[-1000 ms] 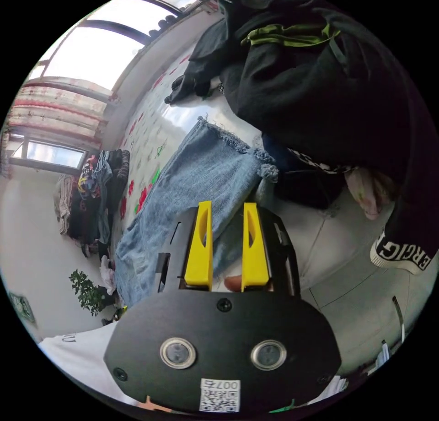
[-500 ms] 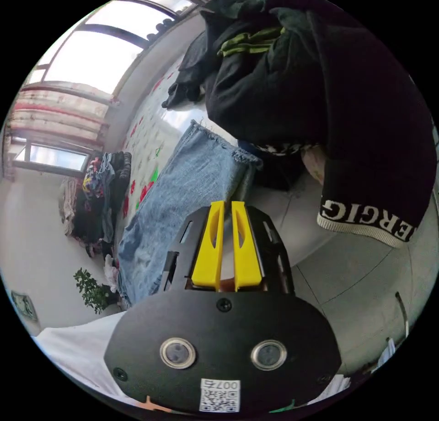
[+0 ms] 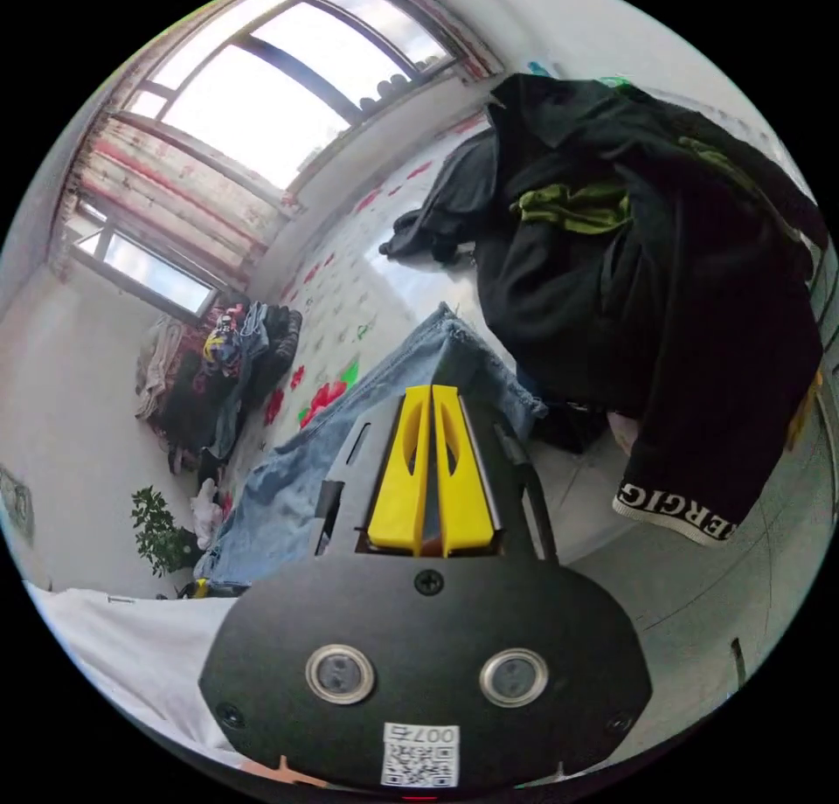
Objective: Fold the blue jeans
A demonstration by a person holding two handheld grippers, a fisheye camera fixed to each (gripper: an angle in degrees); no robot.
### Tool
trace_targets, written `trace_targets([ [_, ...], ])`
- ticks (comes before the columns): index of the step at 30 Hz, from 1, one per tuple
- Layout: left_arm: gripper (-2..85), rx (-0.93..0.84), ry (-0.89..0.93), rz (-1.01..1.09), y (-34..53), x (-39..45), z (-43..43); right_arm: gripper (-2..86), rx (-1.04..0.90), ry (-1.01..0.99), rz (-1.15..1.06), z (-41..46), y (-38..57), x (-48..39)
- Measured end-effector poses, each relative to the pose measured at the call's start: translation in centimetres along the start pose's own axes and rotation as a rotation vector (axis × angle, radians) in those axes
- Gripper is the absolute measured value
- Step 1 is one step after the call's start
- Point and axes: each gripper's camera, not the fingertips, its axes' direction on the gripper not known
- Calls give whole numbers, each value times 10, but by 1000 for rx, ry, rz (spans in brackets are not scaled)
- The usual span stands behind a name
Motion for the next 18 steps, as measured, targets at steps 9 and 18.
trace_targets([
  [9, 61, -91, -101, -198, 44, -52, 42, 23, -94, 241, 58, 41, 44, 10],
  [18, 58, 100, -251, 29, 35, -1, -12, 34, -349, -208, -733, 201, 29, -237],
])
